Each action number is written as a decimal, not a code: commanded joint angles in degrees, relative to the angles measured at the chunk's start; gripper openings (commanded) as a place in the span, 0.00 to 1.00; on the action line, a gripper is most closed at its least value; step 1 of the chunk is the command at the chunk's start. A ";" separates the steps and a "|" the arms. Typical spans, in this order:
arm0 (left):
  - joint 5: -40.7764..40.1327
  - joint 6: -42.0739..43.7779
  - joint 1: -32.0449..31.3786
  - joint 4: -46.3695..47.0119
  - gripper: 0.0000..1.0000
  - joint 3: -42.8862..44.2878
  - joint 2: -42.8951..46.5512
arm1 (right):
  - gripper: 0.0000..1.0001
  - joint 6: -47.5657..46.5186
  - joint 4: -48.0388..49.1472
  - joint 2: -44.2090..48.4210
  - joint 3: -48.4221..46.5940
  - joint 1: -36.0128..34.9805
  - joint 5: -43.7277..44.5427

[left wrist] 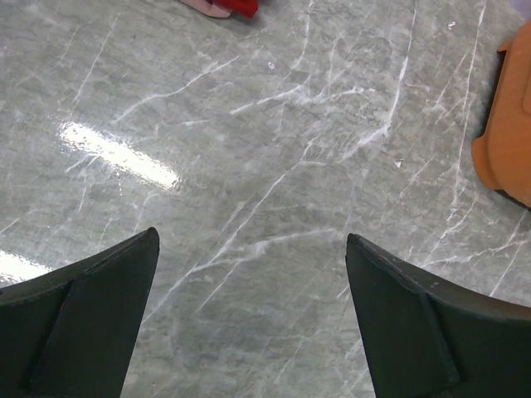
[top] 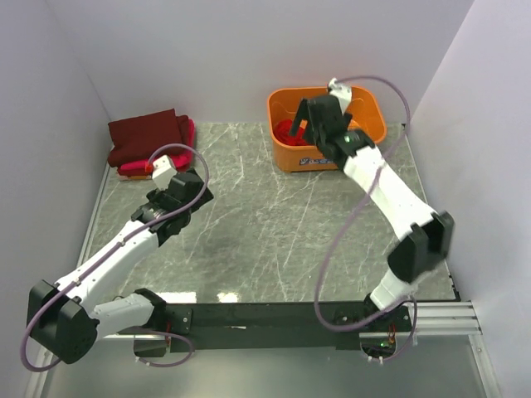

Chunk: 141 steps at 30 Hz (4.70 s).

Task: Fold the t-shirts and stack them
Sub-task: Grab the tshirt from the pile, then move the tshirt to the center of the board

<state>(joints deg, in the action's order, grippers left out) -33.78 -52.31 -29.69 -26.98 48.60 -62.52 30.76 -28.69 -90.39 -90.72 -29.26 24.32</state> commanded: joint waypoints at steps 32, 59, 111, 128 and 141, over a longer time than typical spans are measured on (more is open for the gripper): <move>7.15 0.81 5.96 -1.32 0.99 8.09 -11.57 | 1.00 -13.01 -10.42 -47.95 -44.02 14.93 -21.14; 9.00 1.16 7.46 -1.14 0.99 8.18 -14.21 | 0.99 -9.14 -18.07 -51.11 -39.80 11.77 -31.79; 9.70 1.25 7.90 -0.53 0.99 8.35 -9.38 | 0.00 -16.43 2.40 -15.19 -33.83 10.71 -27.65; 13.04 0.02 7.90 0.79 1.00 5.63 -3.76 | 0.00 -24.96 4.94 1.26 -42.62 -7.02 -36.26; 11.99 -2.79 7.90 -3.07 1.00 0.45 7.06 | 0.00 -17.40 20.77 12.60 -24.91 -10.47 -33.06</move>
<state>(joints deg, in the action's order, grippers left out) -20.84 -53.52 -22.04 -28.45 49.98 -58.28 11.94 -12.53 -78.76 -123.28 -39.88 -15.38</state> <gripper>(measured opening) 0.995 0.103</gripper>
